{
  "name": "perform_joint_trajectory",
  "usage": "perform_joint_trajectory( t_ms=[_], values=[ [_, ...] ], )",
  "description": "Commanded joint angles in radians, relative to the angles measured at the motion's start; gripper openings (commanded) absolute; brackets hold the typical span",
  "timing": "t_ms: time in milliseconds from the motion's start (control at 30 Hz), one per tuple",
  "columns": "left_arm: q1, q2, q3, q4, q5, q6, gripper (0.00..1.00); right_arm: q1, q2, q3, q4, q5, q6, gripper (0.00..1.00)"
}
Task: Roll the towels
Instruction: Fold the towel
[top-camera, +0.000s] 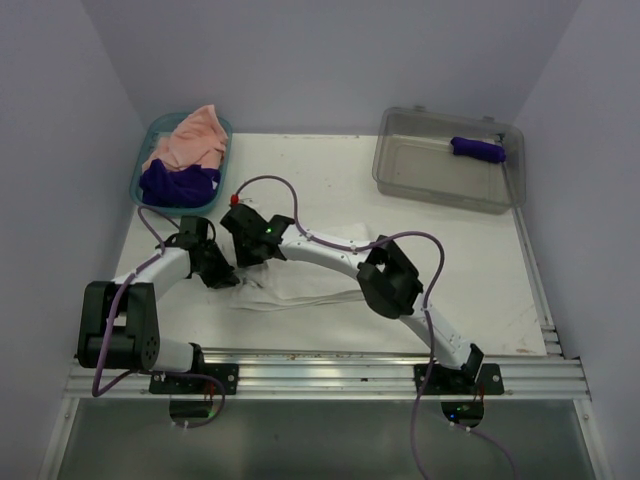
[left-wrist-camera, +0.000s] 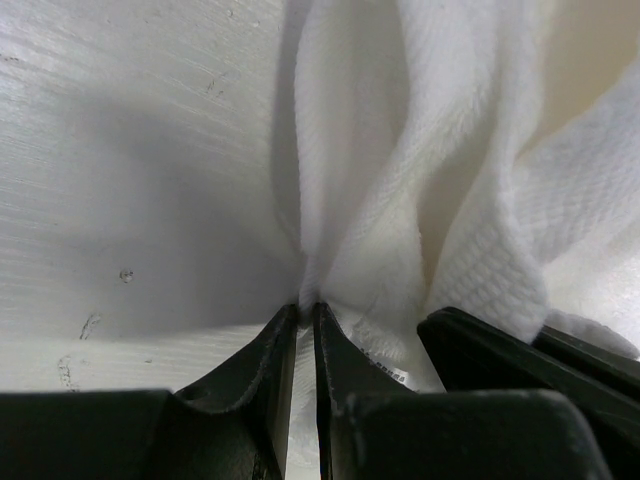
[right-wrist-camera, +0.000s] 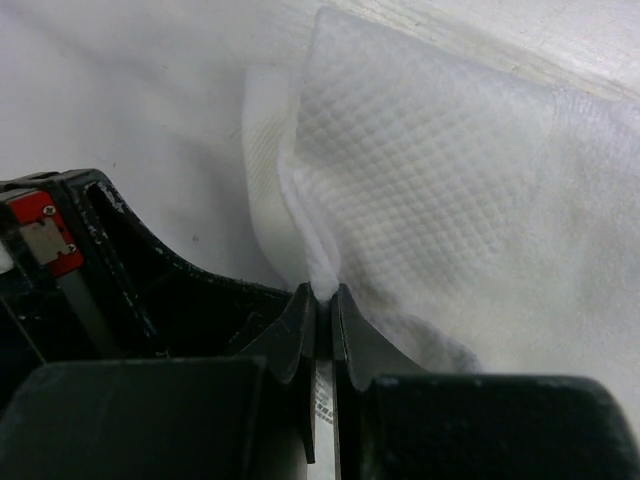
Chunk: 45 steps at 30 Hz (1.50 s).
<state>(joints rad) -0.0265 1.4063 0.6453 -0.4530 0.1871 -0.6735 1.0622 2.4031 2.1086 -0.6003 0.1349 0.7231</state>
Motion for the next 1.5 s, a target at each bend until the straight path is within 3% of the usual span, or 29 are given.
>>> perform_joint_trajectory(
  t_ms=[0, 400, 867, 900, 933, 967, 1033, 1133, 1300, 1467],
  values=[
    [0.003, 0.028, -0.036, -0.036, -0.113, 0.015, 0.17, 0.018, -0.122, -0.036, 0.043, 0.028, 0.01, 0.0],
    [0.01, -0.03, 0.033, -0.122, -0.156, 0.038, 0.17, 0.016, -0.194, -0.07, 0.074, 0.023, 0.007, 0.0],
    [0.01, -0.009, 0.024, -0.11, -0.147, 0.032, 0.17, 0.056, -0.018, 0.079, 0.037, -0.05, 0.003, 0.0],
    [0.01, -0.021, 0.025, -0.118, -0.147, 0.029, 0.17, 0.055, -0.015, 0.083, 0.025, -0.054, -0.001, 0.06],
    [0.01, -0.029, 0.03, -0.124, -0.146, 0.028, 0.18, 0.053, -0.027, 0.077, 0.028, -0.058, -0.005, 0.23],
    [0.011, -0.049, 0.033, -0.131, -0.144, 0.026, 0.2, 0.048, -0.041, 0.067, 0.036, -0.064, -0.011, 0.32],
    [0.011, -0.069, 0.053, -0.157, -0.141, 0.025, 0.24, 0.041, -0.083, 0.013, 0.077, -0.07, -0.019, 0.5],
    [0.011, -0.112, 0.095, -0.208, -0.138, 0.028, 0.28, 0.016, -0.177, -0.054, 0.099, -0.067, -0.024, 0.55],
    [0.011, -0.2, 0.152, -0.303, -0.152, 0.023, 0.34, -0.07, -0.393, -0.281, 0.187, -0.087, 0.007, 0.54],
    [0.013, -0.308, 0.192, -0.345, -0.184, -0.008, 0.35, -0.217, -0.594, -0.562, 0.258, -0.075, 0.047, 0.38]
  ],
)
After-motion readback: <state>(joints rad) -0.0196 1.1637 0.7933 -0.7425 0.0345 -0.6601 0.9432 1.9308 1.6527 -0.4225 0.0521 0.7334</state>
